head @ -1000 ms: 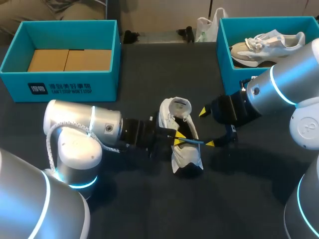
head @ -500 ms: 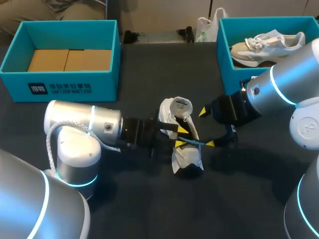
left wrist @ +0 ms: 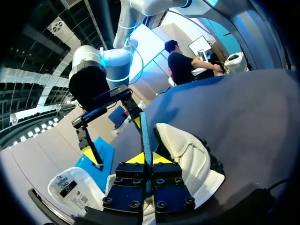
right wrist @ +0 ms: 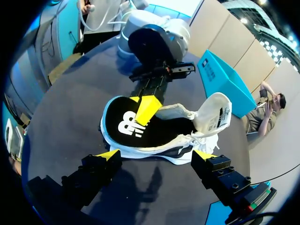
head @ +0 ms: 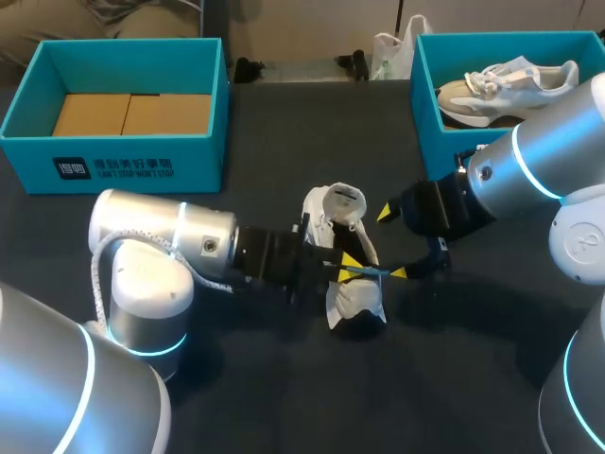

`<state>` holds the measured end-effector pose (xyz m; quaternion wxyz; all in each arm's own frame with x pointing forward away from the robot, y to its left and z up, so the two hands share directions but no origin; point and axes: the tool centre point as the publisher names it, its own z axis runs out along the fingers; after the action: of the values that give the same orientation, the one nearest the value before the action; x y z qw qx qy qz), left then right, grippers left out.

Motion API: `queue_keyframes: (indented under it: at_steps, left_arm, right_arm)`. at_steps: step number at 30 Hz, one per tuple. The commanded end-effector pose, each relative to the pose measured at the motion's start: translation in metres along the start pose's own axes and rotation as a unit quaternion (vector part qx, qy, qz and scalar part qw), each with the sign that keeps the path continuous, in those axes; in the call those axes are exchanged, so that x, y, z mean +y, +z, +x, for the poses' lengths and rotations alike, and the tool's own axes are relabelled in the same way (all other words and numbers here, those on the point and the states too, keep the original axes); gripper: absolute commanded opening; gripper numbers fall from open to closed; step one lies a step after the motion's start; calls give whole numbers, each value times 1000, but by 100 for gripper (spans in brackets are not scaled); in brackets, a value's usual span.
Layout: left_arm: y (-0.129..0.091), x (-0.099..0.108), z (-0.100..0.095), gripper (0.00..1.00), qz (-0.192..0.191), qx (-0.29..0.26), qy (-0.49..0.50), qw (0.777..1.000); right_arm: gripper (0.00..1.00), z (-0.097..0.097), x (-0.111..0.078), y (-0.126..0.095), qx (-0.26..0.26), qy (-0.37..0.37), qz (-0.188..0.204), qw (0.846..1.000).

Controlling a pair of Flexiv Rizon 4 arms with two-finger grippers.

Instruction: Take the shoe out of the shoebox, open the shoe tongue, remove and reinsert the insole, then place the shoe into the shoebox

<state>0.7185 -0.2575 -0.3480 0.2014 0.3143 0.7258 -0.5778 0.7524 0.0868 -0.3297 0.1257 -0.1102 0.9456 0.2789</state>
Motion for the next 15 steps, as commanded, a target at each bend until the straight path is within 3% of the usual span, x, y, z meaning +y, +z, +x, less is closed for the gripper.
queue_keyframes:
  at_steps: [1,15]
  left_arm:
    - [3,13,0,0,-3,7,4,1000]
    - [-6,39,-3,0,-24,7,9,1000]
  right_arm:
    - [100,0,1,2,-1,0,2,1000]
    - [100,0,1,2,-1,0,2,1000]
